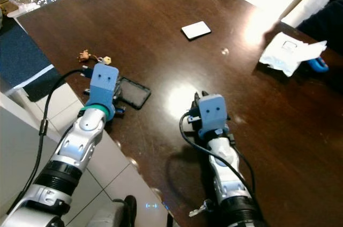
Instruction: Hang keys on a hook
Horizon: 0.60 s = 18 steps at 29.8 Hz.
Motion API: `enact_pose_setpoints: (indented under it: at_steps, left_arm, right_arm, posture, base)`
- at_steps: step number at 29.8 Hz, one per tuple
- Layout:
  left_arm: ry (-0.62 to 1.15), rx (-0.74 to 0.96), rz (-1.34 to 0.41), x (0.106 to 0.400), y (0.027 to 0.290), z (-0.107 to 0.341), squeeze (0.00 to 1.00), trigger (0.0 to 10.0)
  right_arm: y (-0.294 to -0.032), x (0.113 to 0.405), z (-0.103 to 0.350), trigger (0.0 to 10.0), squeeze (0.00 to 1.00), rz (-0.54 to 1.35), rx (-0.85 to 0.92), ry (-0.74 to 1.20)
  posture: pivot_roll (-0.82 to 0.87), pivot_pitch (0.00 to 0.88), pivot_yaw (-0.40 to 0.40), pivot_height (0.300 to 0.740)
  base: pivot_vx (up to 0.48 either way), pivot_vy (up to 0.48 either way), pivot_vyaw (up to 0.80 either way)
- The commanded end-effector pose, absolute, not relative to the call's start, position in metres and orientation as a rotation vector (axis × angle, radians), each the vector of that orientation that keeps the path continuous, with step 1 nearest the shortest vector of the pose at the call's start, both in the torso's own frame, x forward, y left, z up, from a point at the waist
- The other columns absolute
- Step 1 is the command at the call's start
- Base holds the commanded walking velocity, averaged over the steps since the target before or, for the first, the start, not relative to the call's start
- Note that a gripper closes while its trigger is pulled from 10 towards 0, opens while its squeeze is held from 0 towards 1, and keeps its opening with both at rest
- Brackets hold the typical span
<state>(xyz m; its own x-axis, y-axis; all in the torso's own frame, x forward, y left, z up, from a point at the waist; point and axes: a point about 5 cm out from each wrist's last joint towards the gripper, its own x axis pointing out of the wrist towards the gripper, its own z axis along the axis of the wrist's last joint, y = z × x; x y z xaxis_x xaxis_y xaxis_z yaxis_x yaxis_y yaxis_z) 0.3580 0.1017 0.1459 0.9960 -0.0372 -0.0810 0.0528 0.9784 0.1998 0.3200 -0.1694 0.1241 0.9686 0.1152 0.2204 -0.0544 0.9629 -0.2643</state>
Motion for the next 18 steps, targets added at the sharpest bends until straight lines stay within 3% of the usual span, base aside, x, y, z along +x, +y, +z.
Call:
enact_pose_setpoints:
  at_steps: [1, 18]
  left_arm:
    - [0.277, 0.222, -0.047, 0.344, 0.110, 0.100, 0.00, 0.0]
    - [0.128, 0.224, -0.004, 0.355, 0.118, 0.140, 0.00, 0.0]
  right_arm:
    - [-0.172, 0.314, 0.101, 10.0, 0.00, 0.087, -0.263, -0.129]
    - [-0.172, 0.315, 0.102, 10.0, 0.00, 0.076, -0.258, -0.133]
  posture:
    - [0.01, 0.232, 0.123, 0.740]
    - [0.01, 0.225, 0.126, 0.740]
  base:
    - [0.000, 0.000, 0.00]
    - [0.000, 0.000, 0.00]
